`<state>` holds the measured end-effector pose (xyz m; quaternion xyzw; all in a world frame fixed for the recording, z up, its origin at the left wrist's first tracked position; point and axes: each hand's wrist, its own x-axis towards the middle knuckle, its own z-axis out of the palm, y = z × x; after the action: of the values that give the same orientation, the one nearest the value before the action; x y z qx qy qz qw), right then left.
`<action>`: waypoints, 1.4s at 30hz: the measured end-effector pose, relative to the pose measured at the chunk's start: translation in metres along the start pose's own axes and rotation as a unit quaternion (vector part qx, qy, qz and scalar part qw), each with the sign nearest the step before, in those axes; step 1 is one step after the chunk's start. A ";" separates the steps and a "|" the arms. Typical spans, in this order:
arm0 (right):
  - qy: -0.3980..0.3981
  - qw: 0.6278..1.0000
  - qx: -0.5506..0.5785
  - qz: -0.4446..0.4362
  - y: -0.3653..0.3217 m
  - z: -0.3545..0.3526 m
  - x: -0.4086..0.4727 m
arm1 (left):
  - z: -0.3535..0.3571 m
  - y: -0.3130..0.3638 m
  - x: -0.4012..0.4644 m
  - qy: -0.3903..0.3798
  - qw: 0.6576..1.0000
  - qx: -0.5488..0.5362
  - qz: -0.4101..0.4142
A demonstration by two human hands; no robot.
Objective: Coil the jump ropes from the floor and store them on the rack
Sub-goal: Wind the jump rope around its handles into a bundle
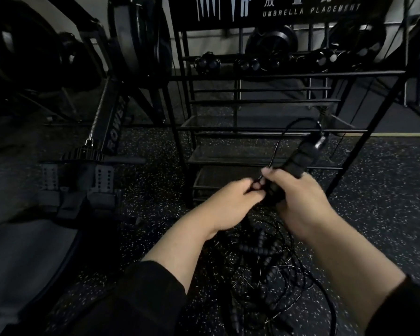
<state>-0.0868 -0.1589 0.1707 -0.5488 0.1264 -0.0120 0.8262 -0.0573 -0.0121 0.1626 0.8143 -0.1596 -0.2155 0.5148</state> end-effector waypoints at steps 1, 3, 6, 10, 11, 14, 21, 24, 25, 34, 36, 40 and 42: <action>-0.006 0.999 0.042 0.009 -0.004 -0.001 0.003 | 0.002 -0.005 0.003 -0.011 1.000 0.008 -0.022; 0.006 0.993 0.122 0.006 -0.013 -0.007 0.010 | 0.000 -0.015 0.010 -0.034 0.997 0.061 -0.043; 0.055 0.985 0.166 -0.002 -0.028 -0.021 0.021 | -0.013 -0.023 0.019 -0.053 0.982 0.164 -0.072; 0.074 0.995 0.047 0.043 -0.026 -0.031 0.035 | -0.023 -0.018 0.032 0.126 0.985 0.119 -0.026; 0.069 0.996 0.004 0.064 -0.021 -0.029 0.036 | -0.024 -0.015 0.036 0.179 0.979 0.093 0.001; 0.004 0.986 -0.120 0.112 -0.001 -0.020 0.032 | -0.024 0.002 0.042 0.260 0.964 -0.017 0.062; -0.128 0.962 -0.220 0.097 0.029 -0.005 0.031 | -0.024 0.031 0.041 0.240 0.936 -0.228 0.120; -0.064 0.967 -0.246 0.034 0.023 -0.008 0.033 | -0.027 0.030 0.041 0.200 0.945 -0.234 0.106; -0.034 0.971 -0.237 0.020 0.019 -0.009 0.034 | -0.028 0.028 0.041 0.188 0.954 -0.218 0.087; 0.017 1.000 -0.005 0.002 -0.011 -0.015 0.039 | -0.019 -0.017 0.038 -0.065 0.966 0.243 -0.055; 0.010 0.999 0.030 0.006 -0.017 -0.015 0.038 | -0.012 -0.025 0.036 -0.106 0.948 0.291 -0.071; 0.022 0.998 0.061 -0.015 -0.027 -0.021 0.036 | -0.011 -0.037 0.041 -0.095 0.951 0.281 -0.089; 0.032 0.996 0.076 -0.032 -0.031 -0.027 0.037 | -0.022 -0.031 0.042 -0.028 0.967 0.238 -0.082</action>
<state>-0.0534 -0.2015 0.1819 -0.4877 0.1339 -0.0658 0.8602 -0.0092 -0.0022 0.1350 0.9174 -0.1533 -0.2354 0.2818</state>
